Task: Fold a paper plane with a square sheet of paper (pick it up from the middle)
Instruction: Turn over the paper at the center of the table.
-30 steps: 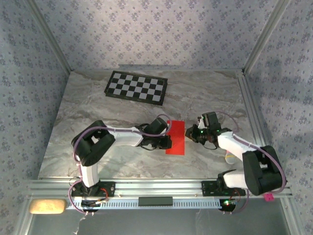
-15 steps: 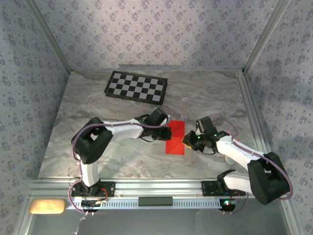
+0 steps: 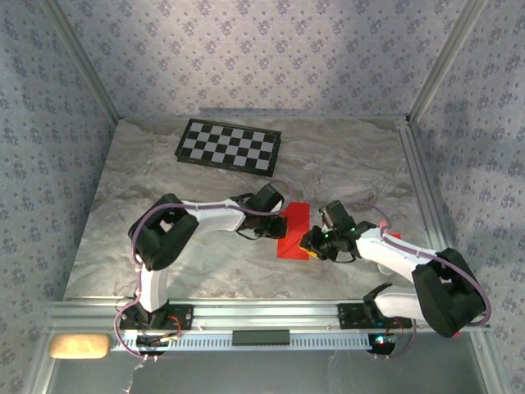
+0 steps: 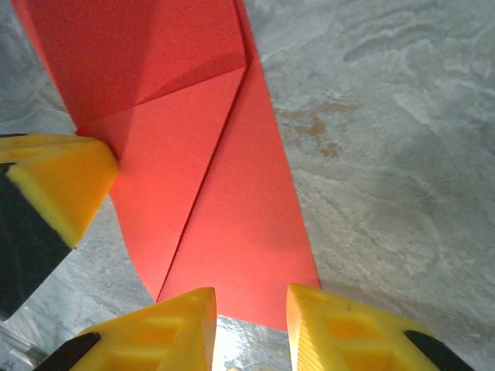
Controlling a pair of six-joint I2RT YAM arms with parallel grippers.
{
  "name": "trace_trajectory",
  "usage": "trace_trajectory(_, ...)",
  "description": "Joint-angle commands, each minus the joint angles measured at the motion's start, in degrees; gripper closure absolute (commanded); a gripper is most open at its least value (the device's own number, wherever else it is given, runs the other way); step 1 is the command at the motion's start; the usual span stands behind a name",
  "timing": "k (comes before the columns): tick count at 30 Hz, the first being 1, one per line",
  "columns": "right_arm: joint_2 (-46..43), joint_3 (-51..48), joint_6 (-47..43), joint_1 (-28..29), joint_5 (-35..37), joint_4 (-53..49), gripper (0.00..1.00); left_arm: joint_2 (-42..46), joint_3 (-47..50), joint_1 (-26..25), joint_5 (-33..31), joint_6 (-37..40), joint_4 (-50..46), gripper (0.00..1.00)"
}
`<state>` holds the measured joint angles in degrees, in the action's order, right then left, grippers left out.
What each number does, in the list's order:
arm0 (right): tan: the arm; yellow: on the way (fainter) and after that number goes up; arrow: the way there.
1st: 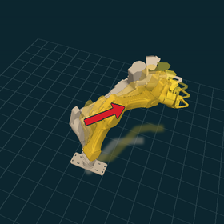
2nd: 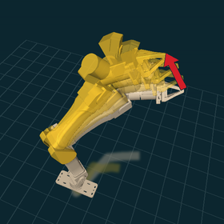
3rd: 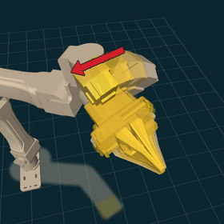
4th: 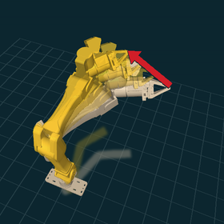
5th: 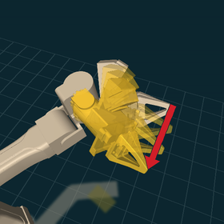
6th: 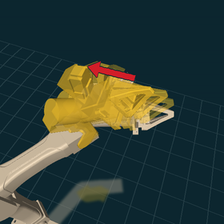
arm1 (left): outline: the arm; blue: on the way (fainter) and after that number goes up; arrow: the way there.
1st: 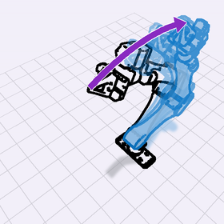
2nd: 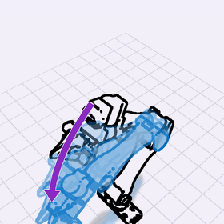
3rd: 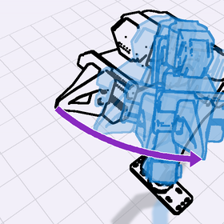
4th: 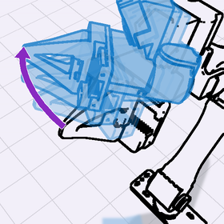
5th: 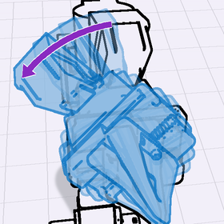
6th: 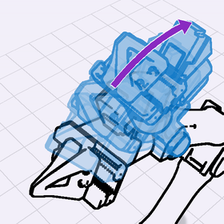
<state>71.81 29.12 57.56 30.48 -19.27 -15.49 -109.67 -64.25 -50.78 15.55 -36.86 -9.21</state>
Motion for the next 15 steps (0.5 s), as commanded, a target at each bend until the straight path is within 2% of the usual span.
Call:
trace_trajectory(1,1.02,0.93,1.04,0.54,0.83,-2.55,0.69,-0.63,0.32,-0.48,-1.16,0.44,-1.74,0.94)
trace_trajectory(13,4.68,1.94,-0.85,1.25,-1.39,2.94,0.67,-0.64,0.45,-0.72,-1.52,0.18,-1.68,0.94)
trace_trajectory(15,4.24,1.62,-1.15,1.12,-0.78,4.90,0.59,-0.56,0.61,-0.72,-2.08,0.29,-1.99,0.94)
